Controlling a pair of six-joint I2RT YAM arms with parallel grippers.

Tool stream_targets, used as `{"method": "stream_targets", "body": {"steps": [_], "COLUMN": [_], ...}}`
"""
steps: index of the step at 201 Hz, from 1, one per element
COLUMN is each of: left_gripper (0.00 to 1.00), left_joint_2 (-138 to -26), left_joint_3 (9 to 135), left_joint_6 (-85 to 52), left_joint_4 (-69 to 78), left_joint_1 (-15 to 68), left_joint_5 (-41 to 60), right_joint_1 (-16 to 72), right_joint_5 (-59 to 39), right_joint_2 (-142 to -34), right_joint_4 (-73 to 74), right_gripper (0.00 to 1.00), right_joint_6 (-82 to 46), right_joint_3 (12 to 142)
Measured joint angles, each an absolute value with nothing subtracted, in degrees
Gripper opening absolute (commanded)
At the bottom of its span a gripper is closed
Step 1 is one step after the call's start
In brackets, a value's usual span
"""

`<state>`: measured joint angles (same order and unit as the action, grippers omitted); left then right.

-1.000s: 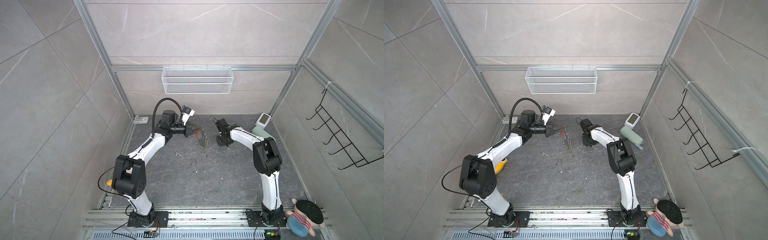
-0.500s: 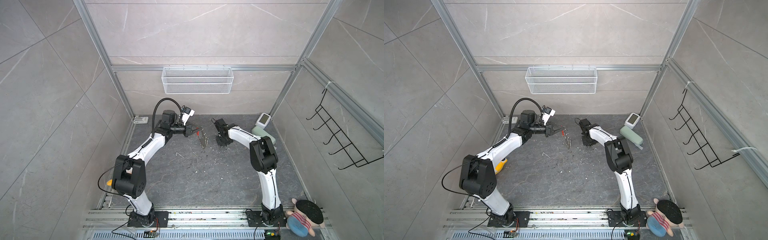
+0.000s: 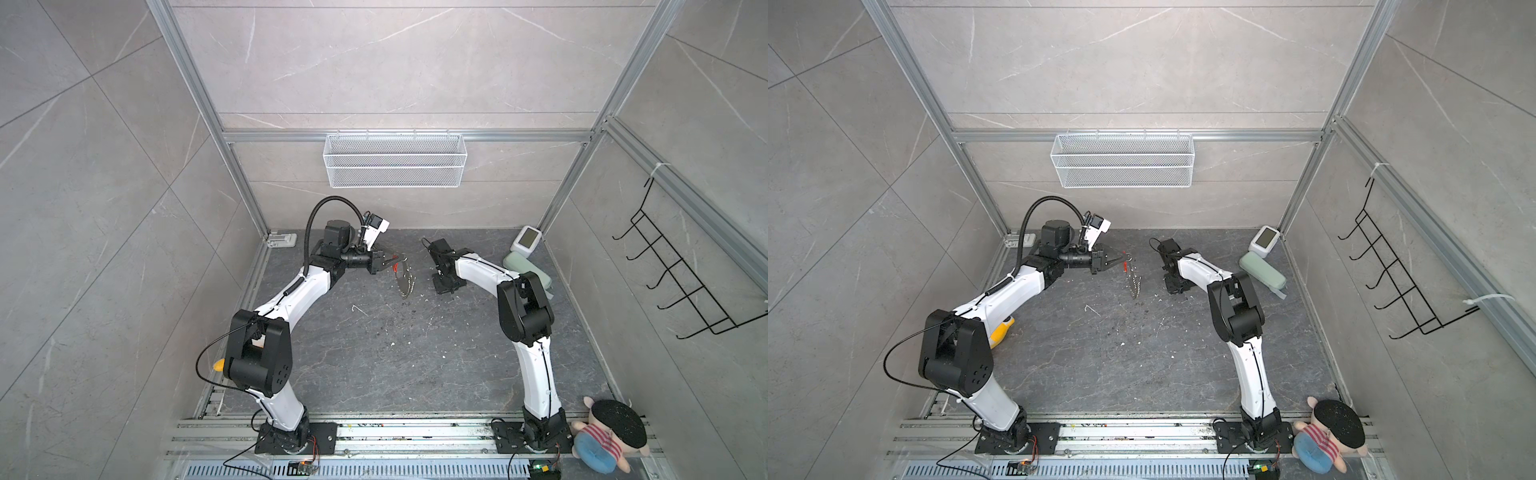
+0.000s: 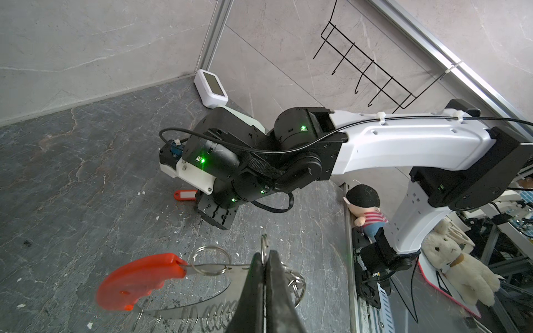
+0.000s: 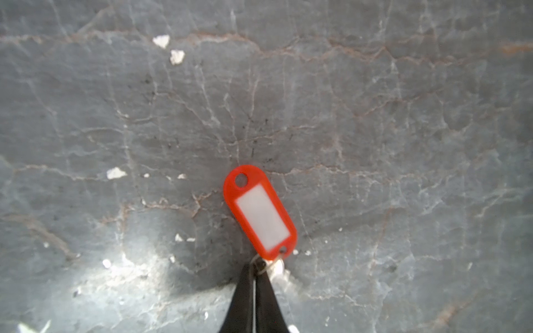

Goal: Put the keys on the keyring

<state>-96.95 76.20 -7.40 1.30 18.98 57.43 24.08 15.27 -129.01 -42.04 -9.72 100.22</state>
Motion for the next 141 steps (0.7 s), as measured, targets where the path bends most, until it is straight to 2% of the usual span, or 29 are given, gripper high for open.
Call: {"method": "stream_targets", "body": {"steps": [72, 141], "left_gripper": [0.0, 0.0], "left_joint_2": [-96.9, -97.0], "left_joint_3": [76.2, 76.2], "left_joint_6": [-7.6, -8.0], "left_joint_4": [1.3, 1.3], "left_joint_1": [19.0, 19.0], "left_joint_5": [57.5, 57.5], "right_joint_1": [24.0, 21.5], "right_joint_5": [15.6, 10.4], "right_joint_2": [-128.4, -119.0], "right_joint_4": [-41.8, -39.1], "right_gripper": [0.0, 0.0], "right_joint_6": [-8.6, -6.6], "right_joint_3": [99.4, 91.3]}}
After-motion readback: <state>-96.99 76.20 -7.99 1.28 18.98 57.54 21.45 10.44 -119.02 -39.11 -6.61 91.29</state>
